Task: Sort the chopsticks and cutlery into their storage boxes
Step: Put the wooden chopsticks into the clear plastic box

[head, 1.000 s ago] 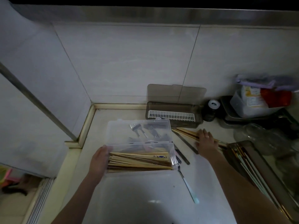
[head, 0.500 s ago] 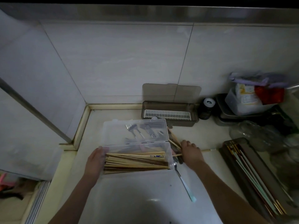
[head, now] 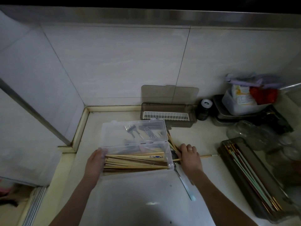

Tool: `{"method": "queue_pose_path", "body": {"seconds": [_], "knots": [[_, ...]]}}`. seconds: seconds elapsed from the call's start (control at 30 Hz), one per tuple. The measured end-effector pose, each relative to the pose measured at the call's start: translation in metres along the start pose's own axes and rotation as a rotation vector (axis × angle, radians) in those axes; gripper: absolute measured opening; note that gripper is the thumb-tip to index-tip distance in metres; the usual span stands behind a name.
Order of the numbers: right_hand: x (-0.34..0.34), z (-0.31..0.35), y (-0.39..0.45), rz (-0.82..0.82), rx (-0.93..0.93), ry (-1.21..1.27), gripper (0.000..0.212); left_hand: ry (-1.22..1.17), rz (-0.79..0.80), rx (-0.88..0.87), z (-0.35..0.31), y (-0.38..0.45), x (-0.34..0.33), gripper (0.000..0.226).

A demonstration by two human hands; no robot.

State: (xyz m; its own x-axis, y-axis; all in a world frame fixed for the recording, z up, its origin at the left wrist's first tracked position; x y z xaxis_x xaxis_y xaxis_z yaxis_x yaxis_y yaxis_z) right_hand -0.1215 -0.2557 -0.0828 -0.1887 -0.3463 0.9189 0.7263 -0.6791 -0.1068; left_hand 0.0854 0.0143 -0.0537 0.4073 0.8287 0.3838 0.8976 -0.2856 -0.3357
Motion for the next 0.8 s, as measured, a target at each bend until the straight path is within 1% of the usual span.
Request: {"method": "queue_pose_path", "body": {"seconds": [0.17, 0.33, 0.4, 0.47, 0.5, 0.53, 0.6, 0.63, 0.7, 0.73, 0.8], "knots": [[0.006, 0.004, -0.011, -0.066, -0.085, 0.026, 0.019, 0.012, -0.018, -0.014, 0.002, 0.002, -0.001, 0.027], [0.026, 0.010, -0.014, -0.001, -0.202, 0.023, 0.009, 0.002, -0.028, -0.020, 0.001, 0.000, -0.003, 0.027], [0.035, 0.017, -0.010, -0.050, -0.260, 0.084, 0.012, 0.003, -0.033, -0.017, -0.002, -0.001, -0.003, 0.027], [0.044, 0.029, -0.007, -0.132, -0.255, 0.171, 0.024, 0.006, -0.021, -0.014, -0.002, -0.001, -0.002, 0.026], [0.049, 0.038, -0.006, -0.163, -0.215, 0.191, 0.029, 0.011, -0.021, -0.011, -0.002, -0.001, -0.002, 0.026], [0.054, 0.048, -0.005, -0.186, -0.150, 0.197, 0.030, 0.012, -0.025, -0.003, -0.001, 0.000, -0.002, 0.025], [0.065, 0.074, -0.005, -0.209, 0.044, 0.237, 0.022, 0.013, -0.025, 0.017, -0.002, 0.000, -0.002, 0.023], [0.070, 0.089, -0.006, -0.202, 0.162, 0.306, 0.020, 0.021, -0.024, 0.026, -0.002, 0.001, -0.002, 0.023], [0.081, 0.122, -0.012, -0.167, 0.335, 0.561, 0.021, 0.026, -0.019, 0.052, -0.003, 0.000, -0.001, 0.027], [0.088, 0.140, -0.018, -0.148, 0.390, 0.699, 0.020, 0.018, -0.014, 0.055, -0.002, 0.001, -0.001, 0.029], [0.096, 0.173, -0.032, -0.110, 0.436, 0.870, 0.020, -0.003, -0.005, 0.053, -0.002, -0.001, 0.000, 0.028]]}}
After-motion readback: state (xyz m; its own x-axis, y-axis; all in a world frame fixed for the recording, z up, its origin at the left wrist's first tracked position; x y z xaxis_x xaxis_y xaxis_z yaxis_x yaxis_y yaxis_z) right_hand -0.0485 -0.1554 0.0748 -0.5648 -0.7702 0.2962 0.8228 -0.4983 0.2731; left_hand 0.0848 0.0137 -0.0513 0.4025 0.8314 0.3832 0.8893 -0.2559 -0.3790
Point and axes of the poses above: each hand's wrist, its own y-axis towards the middle knuckle, its own x-axis out of the back of the hand, z = x × y, the point moved 1 cm from there along y, towards the middle knuckle, and after that the axes turned 12 degrees about y, right-handed, at the moved point
